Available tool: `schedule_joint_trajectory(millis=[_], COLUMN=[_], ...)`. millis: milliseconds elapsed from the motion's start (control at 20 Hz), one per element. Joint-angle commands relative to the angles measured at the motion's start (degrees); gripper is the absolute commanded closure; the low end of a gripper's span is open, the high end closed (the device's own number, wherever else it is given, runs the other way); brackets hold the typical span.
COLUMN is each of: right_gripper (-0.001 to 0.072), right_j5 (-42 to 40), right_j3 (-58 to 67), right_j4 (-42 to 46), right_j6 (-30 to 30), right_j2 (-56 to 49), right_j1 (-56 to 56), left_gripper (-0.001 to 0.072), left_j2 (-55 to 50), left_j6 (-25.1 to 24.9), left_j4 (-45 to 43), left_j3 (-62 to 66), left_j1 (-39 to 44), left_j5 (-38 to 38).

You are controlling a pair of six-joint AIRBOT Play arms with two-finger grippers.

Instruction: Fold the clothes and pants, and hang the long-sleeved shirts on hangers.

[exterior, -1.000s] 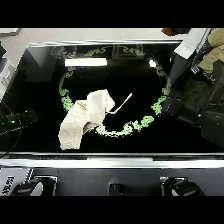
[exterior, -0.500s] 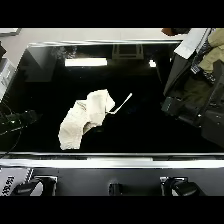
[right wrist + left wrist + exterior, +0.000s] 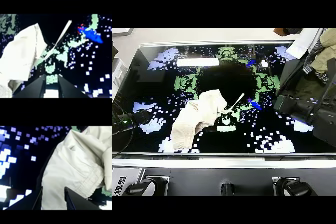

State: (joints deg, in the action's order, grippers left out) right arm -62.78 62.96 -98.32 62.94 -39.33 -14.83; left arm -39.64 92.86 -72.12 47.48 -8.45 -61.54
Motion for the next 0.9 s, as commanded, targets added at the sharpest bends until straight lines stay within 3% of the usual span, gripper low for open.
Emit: schedule_joint_trajectory(millis=[0, 100, 200, 250, 500, 750, 800, 850], right_gripper=[0.0528, 0.0528, 0.0528, 0.0527, 0.0526, 0.0526, 0.0526, 0.0526], right_j5=[0.92, 0.72, 0.70, 0.70, 0.68, 0.70, 0.70, 0.57], right_j3=[0.04, 0.04, 0.04, 0.04, 0.04, 0.00, -0.02, 0.00], right_j4=[-0.13, -1.16, -1.75, -1.70, -1.70, -1.68, -1.70, -1.77], right_j6=[-0.46, -1.16, -1.29, -1.29, -1.27, -1.29, -1.33, -2.19], right_j2=[0.04, 0.04, 0.04, 0.04, 0.04, -0.42, -0.72, -1.29], right_j1=[0.02, 0.02, 0.02, 0.02, 0.02, 0.02, 0.02, 0.02], left_gripper=[0.0378, 0.0355, 0.0052, 0.0012, 0.0014, 0.0016, 0.0033, 0.0136], left_j2=[-0.50, -1.95, -2.05, -2.05, -2.40, -6.32, -7.43, -8.61], left_j6=[8.17, 8.72, 7.98, 7.37, -3.23, -4.66, -4.63, -4.61], left_j4=[0.00, 0.09, 1.70, 3.54, 19.28, 20.26, 20.31, 20.35], left_j3=[-0.02, -2.69, -10.56, -15.37, -28.30, -29.09, -29.09, -29.07], left_j1=[-0.13, -0.22, -0.24, -0.22, -0.22, 2.64, 3.43, 4.33], left_j5=[-2.29, -7.10, -6.84, -5.22, 5.14, 9.18, 9.84, 10.43])
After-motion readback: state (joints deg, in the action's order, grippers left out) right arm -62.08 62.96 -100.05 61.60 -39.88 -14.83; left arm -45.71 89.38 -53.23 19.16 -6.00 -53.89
